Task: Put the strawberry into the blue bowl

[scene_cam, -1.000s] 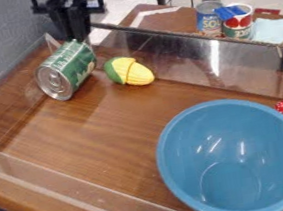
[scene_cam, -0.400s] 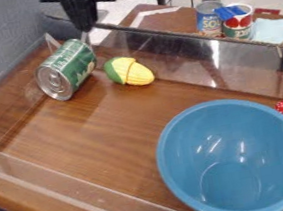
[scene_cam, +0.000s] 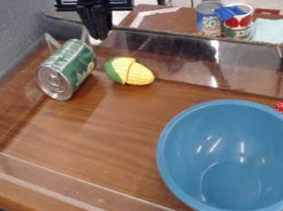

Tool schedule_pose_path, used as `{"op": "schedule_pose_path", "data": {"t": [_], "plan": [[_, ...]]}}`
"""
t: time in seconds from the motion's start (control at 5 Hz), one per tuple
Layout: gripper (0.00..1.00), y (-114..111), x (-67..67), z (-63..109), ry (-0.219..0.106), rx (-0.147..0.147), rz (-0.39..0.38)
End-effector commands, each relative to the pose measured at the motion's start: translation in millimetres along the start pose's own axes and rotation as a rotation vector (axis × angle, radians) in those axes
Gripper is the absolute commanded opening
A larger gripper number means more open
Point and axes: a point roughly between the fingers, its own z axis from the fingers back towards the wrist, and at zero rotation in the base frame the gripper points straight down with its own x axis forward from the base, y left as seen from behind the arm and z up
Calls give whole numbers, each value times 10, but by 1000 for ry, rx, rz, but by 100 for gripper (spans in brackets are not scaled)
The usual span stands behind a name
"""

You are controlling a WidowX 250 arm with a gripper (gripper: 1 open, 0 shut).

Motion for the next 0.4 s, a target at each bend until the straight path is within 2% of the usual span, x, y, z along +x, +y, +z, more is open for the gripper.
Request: {"op": "schedule_pose_path", "data": {"t": [0.0,0.2], "plan": [[0,-30,14,138,-41,24,58],[0,33,52,115,-38,32,56]]}}
